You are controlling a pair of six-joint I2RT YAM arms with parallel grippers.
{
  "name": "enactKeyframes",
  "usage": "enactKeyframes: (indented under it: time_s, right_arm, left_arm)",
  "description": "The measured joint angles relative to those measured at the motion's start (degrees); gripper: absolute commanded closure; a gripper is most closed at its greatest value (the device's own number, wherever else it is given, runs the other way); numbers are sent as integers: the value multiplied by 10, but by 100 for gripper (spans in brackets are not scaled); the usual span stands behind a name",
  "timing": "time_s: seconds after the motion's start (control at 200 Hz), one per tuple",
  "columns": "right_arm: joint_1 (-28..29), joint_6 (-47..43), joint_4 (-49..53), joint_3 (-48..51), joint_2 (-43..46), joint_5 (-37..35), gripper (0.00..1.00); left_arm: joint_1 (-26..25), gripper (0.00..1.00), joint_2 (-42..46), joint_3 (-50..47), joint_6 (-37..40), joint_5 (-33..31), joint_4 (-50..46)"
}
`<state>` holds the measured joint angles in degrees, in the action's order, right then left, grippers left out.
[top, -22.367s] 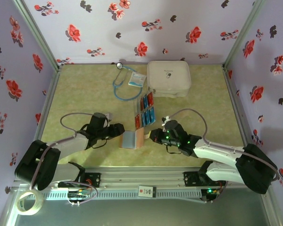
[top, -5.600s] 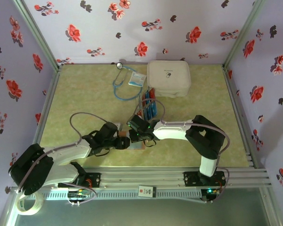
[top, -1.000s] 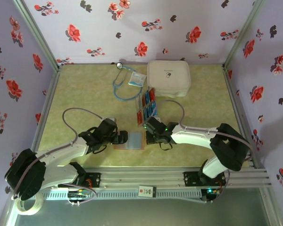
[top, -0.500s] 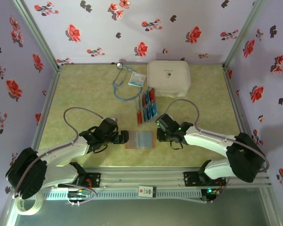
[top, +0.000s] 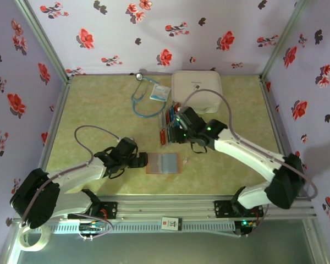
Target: Put the credit cards into the card holder
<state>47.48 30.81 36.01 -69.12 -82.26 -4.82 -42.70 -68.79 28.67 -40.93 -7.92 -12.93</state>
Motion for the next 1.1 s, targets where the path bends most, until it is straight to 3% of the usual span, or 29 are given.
enactKeyframes:
  time_s: [0.38,0.705,1.1]
  right_arm:
    - [0,-48,91,-171,-206,-21,69]
    - [4,-65,150,-249,-288,-66,71]
    - [6,-73,172,-271,-325,-87,73]
  left_arm:
    - [19,0,17,0,-3,-5,-8]
    - [22,0,18,-8,-3,-4,-6]
    - [26,0,18,-18,-3,-4,4]
